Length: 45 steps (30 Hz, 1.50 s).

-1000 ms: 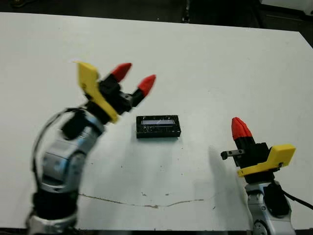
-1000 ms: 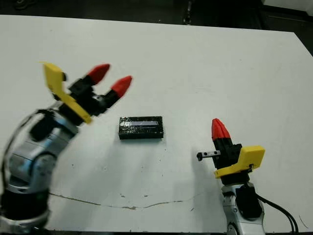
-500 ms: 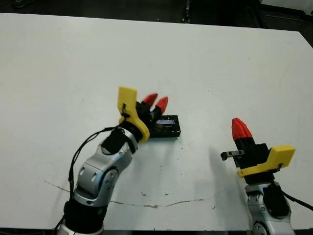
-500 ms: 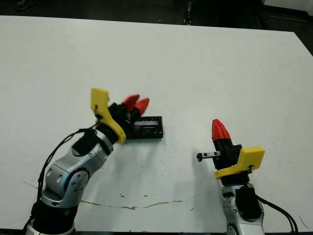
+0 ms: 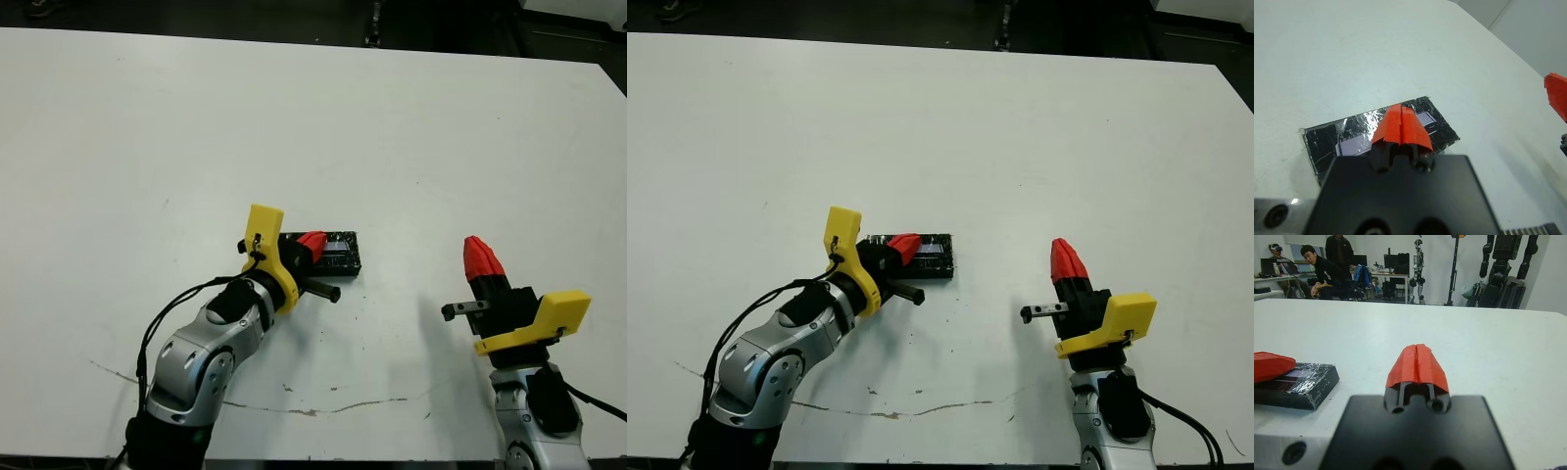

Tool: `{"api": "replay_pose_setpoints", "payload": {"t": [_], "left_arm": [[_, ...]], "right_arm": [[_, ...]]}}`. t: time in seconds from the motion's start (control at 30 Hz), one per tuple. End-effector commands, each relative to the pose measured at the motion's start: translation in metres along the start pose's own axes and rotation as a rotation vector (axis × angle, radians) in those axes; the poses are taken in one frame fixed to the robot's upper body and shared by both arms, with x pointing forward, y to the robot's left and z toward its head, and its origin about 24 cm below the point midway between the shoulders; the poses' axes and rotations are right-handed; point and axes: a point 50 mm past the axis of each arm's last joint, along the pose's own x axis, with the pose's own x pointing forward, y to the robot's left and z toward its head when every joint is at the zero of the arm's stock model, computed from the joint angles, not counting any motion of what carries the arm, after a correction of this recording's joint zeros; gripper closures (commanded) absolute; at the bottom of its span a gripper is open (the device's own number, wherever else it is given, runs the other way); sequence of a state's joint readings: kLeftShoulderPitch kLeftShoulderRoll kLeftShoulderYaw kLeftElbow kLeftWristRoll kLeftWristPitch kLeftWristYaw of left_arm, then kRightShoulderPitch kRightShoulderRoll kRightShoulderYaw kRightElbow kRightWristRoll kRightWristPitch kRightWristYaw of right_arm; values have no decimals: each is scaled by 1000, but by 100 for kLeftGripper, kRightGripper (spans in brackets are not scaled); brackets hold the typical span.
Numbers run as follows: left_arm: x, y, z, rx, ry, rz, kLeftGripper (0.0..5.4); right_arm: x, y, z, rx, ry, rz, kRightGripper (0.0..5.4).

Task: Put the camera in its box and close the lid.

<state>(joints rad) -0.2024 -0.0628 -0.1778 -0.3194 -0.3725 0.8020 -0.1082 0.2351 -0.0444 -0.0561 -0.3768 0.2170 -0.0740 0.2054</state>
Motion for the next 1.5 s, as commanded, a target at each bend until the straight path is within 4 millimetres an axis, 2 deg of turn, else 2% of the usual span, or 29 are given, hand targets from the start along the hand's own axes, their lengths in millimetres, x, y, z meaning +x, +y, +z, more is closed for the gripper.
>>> {"api": "replay_pose_setpoints", "payload": {"t": [0.03, 0.23, 0.37, 0.47, 0.63, 0.73, 0.93, 1.13, 1.3, 1.5], "left_arm": [[-2, 11, -28, -27, 167, 48, 539], [-1, 12, -26, -18, 183, 57, 539], [-4, 12, -15, 32, 79, 43, 539], [-12, 14, 4, 123, -90, 44, 539], [-30, 32, 26, 305, -453, 151, 539], [-42, 44, 32, 341, -596, 243, 539], [-67, 65, 34, 328, -746, 360, 539], [-79, 68, 24, 270, -781, 440, 539], [-79, 66, 15, 199, -760, 419, 539], [-76, 63, 14, 203, -750, 414, 539]], "right_arm": [[-1, -2, -1, -8, 6, -10, 540], [-1, -3, -1, -13, 5, -8, 540], [0, -3, 0, -15, -2, -13, 540], [2, -3, 4, -27, -24, -13, 540], [9, -5, 12, -10, -67, -28, 540], [13, -7, 17, -25, -85, -34, 540], [21, -10, 25, -55, -122, -63, 540], [27, -11, 26, -52, -146, -101, 540], [28, -9, 25, -44, -140, -143, 540], [27, -8, 21, -39, -128, -142, 540]]}}
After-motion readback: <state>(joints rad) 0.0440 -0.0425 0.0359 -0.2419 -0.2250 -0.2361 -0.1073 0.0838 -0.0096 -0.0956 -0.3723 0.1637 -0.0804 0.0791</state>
